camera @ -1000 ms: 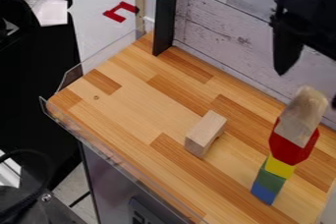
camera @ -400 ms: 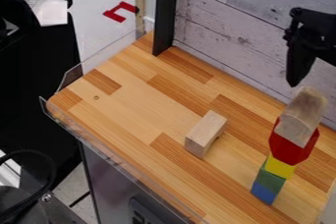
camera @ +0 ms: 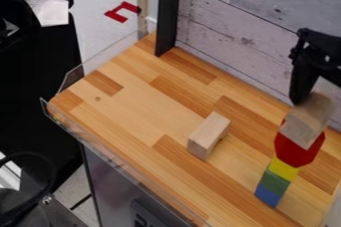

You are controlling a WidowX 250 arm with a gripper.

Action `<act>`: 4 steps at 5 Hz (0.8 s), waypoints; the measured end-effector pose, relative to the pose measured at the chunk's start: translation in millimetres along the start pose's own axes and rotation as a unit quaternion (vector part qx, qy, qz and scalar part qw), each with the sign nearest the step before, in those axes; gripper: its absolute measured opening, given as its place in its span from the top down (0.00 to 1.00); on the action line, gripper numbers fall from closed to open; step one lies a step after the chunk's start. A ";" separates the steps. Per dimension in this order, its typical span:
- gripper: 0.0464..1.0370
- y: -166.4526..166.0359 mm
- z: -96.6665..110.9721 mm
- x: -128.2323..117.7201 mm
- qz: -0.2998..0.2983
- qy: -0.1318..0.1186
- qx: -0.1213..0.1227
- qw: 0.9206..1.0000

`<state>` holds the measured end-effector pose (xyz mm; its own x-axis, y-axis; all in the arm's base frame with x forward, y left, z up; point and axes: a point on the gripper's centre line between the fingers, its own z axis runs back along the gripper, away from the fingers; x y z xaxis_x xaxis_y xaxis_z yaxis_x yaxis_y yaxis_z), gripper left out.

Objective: Put the white block on top of white block

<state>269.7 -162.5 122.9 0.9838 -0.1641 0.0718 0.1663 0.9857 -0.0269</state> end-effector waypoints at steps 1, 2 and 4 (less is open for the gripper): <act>0.04 6.3 -10.5 -0.5 0.015 0.026 -0.001 1.000; 0.09 15.8 -14.0 -0.4 0.031 0.037 -0.003 0.999; 0.43 18.5 -20.2 -0.5 0.036 0.046 -0.011 0.998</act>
<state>273.6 -144.9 102.2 0.9951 -0.0964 -0.0220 0.0951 0.9942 -0.0511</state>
